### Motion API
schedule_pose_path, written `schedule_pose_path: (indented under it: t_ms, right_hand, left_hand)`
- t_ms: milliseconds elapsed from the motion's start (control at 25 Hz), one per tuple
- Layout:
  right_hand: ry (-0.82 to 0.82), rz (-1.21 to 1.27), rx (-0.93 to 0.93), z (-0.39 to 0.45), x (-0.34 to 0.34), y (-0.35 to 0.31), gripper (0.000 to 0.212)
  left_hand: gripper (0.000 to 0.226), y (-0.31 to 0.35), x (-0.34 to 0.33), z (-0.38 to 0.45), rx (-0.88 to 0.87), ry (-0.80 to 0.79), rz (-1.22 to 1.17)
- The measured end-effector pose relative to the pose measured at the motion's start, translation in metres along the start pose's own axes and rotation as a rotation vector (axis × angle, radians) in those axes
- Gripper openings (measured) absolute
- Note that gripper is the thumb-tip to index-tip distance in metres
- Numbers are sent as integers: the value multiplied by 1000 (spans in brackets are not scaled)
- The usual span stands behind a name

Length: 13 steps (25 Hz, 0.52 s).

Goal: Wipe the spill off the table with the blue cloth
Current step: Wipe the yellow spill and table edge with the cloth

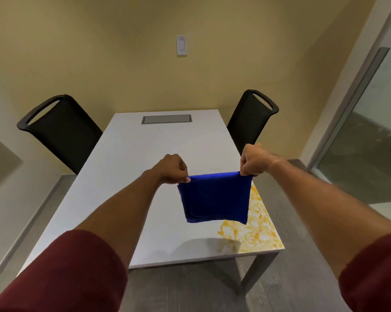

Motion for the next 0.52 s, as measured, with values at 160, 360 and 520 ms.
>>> schedule_pose_path:
  t_ms: [160, 360, 520]
  right_hand:
    - [-28, -31, 97, 32, -13, 36, 11]
    - [-111, -43, 165, 64, -29, 71, 11]
    - [-277, -19, 149, 84, -42, 94, 8]
  left_hand:
    - [10, 13, -35, 19, 100, 29, -15]
    - [10, 27, -64, 41, 180, 47, -24]
    - [8, 28, -84, 60, 215, -61, -49]
Point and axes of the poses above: each hand's wrist, its own z-axis towards the middle knuckle, its own x-axis out of the back of the hand, y = z × x, the point moved 7 cm from there along z, towards the middle knuckle, and after that the axes turned 1 degree about -y, right-handed, at the moved point
